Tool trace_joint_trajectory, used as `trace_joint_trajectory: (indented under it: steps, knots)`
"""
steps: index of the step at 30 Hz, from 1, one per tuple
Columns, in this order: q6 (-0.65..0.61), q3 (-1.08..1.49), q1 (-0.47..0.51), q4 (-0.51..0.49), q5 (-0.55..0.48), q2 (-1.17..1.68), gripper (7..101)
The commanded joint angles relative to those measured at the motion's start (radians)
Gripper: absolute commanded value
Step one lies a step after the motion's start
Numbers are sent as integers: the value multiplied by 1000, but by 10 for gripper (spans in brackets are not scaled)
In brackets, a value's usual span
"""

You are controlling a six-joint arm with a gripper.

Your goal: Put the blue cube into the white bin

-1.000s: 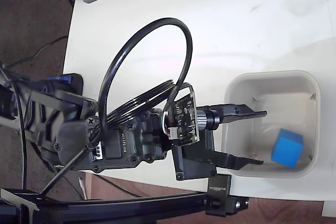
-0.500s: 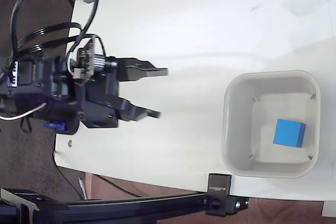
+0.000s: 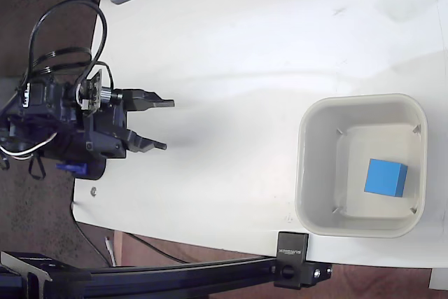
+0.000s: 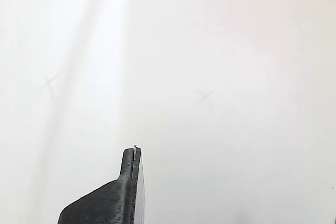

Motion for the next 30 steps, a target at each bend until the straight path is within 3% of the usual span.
trace_joint_trajectory:
  steps: [1,30]
  knots:
    - [-6,20,-5,5,11,87,1003]
    - [32,64,0,57,63,212,1003]
